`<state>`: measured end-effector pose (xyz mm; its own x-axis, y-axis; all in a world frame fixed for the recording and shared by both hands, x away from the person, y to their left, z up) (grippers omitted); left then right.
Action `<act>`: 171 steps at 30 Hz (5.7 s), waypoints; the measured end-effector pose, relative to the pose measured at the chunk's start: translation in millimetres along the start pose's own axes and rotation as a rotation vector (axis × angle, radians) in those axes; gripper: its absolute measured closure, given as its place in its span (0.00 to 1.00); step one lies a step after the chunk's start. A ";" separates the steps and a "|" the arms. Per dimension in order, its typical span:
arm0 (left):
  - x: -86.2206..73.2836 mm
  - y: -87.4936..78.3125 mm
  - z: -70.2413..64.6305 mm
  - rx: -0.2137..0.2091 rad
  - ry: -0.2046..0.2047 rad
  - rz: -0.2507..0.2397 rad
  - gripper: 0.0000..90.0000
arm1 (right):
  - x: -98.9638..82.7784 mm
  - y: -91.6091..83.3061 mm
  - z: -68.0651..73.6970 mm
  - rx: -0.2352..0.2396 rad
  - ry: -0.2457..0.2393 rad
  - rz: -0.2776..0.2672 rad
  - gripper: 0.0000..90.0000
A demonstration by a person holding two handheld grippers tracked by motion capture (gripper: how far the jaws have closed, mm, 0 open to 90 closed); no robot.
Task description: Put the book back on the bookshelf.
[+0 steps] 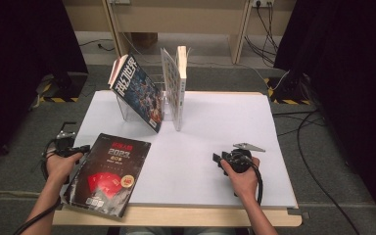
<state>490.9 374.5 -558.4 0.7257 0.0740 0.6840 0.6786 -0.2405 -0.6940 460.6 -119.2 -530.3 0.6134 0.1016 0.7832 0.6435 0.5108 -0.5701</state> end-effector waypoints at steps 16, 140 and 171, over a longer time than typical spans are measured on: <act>1.8 -1.0 0.6 -0.006 0.004 0.011 1.00 | 0.9 2.1 2.1 0.000 -0.011 0.011 0.61; -68.2 -22.4 -140.0 -0.124 -0.007 0.217 0.99 | -16.3 61.3 81.5 0.084 -0.053 0.254 0.92; -52.7 -30.3 -152.9 -0.180 -0.015 0.125 0.58 | -6.4 72.1 85.0 0.111 0.022 0.250 0.72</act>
<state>414.8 229.9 -539.1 0.8053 0.0466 0.5910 0.5533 -0.4174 -0.7209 464.2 -10.5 -555.4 0.7575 0.2182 0.6153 0.4176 0.5625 -0.7136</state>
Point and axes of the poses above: each handheld gripper's, and its own axes: y roughly forward along the jaws, x roughly out of its top, z roughly to its left, the point moved 10 cm from there along y, roughly forward along the jaws, and after that the axes turned 6 degrees about -y, right-handed, at the moved point
